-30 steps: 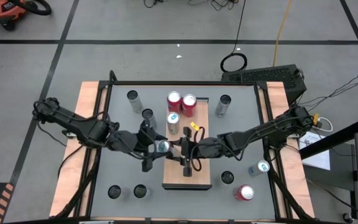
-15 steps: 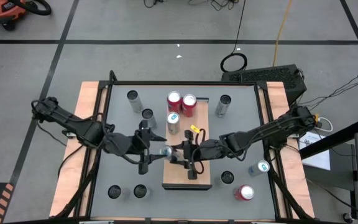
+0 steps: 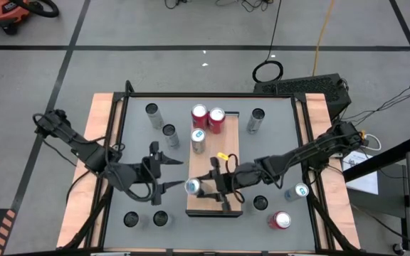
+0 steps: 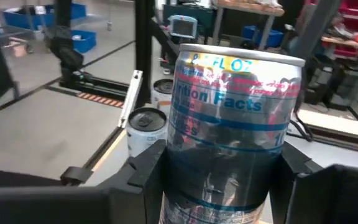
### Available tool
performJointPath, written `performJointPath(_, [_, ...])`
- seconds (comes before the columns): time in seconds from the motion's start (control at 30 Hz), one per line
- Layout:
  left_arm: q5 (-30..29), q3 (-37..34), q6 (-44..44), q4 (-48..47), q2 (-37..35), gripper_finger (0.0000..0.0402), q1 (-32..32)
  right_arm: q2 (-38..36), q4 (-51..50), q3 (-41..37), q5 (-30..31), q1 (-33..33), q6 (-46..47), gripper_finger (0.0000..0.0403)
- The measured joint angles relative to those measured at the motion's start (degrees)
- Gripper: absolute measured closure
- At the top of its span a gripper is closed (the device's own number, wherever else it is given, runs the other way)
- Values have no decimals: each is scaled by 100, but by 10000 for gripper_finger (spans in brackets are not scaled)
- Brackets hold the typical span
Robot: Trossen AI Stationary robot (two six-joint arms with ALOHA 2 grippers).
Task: Place canned beverage on shelf
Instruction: Put the left blue soda can on the shelf aligned with the other orange soda can
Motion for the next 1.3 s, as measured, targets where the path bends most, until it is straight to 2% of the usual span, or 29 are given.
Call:
performJointPath(0.13, [-399,-206,-121,22,3,140,-119,-316,-109,-9,-295,1,-181,248])
performJointPath(0.27, [-458,-419,-140,374,6,140,-200,-842,-401,-30,-283,6,-454,248])
performJointPath(0.37, [-465,-486,-128,506,8,140,-274,-1260,-293,-334,-258,-2,-590,248])
performJointPath(0.5, [-499,-543,-155,527,12,140,-333,-1668,748,-1230,-333,-106,-671,248])
performJointPath(0.57, [-560,-543,-132,631,29,140,-332,-1772,1618,-1792,-679,-211,-726,248])
performJointPath(0.67, [-602,-543,26,745,47,140,-331,-1847,2843,-2487,-999,-431,-679,248])
performJointPath(0.77, [-612,-543,189,872,72,140,-296,-1952,3368,-2921,-1050,-717,-680,248])
performJointPath(0.93, [-616,-543,289,926,102,140,-232,-1928,3381,-3038,-1778,-1316,-499,248])
performJointPath(1.1, [-613,-543,287,905,139,140,-159,-1820,3363,-3036,-2207,-1793,-352,248])
performJointPath(1.3, [-602,-541,292,900,218,140,-145,-1434,3529,-3034,-2231,-2034,-569,248])
